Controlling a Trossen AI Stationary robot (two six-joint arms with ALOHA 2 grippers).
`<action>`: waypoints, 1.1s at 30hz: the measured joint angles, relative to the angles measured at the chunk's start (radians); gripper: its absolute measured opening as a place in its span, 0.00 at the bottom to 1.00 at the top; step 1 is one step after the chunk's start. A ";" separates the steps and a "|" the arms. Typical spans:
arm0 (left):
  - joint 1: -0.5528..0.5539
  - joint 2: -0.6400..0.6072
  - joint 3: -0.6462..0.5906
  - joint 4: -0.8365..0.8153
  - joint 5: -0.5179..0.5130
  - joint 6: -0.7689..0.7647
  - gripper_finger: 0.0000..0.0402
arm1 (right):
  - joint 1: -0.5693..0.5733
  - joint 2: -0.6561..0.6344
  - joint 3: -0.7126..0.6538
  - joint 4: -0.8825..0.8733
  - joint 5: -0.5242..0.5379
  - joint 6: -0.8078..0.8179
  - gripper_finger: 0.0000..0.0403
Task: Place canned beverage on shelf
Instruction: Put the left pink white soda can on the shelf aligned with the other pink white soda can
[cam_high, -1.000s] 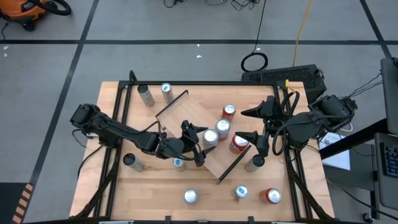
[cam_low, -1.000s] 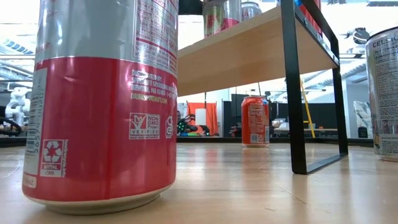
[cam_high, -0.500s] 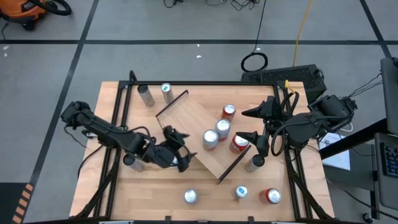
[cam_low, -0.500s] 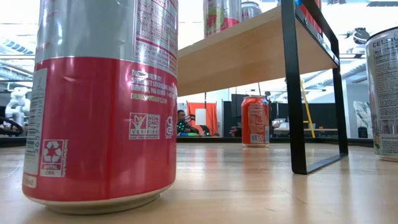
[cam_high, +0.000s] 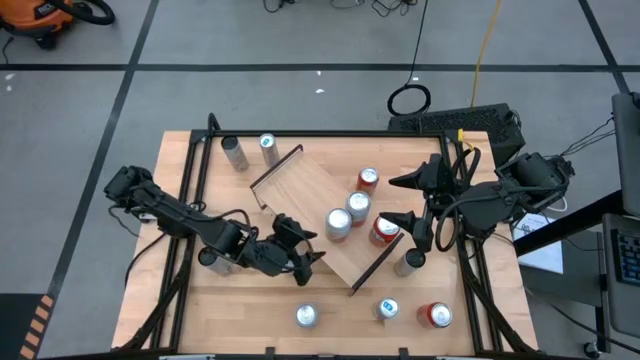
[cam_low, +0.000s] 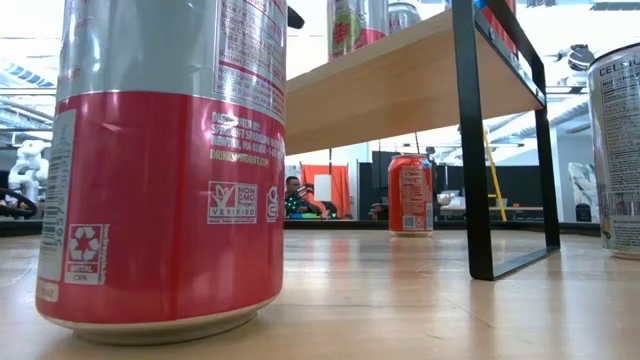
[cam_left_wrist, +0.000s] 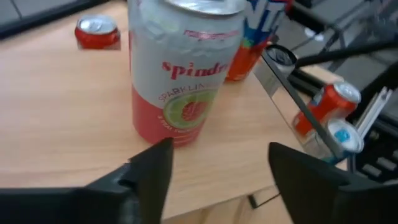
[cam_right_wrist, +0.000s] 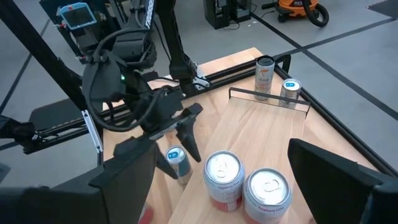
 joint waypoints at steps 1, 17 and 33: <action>0.006 0.004 0.000 0.004 0.000 -0.025 0.59 | 0.000 0.000 0.000 0.000 0.000 0.003 0.85; 0.050 0.053 0.002 0.059 0.000 0.040 0.08 | 0.000 0.000 0.000 0.000 0.001 0.005 0.85; 0.108 0.074 0.000 0.134 0.051 0.111 0.07 | -0.008 0.000 0.000 0.000 0.002 -0.016 0.85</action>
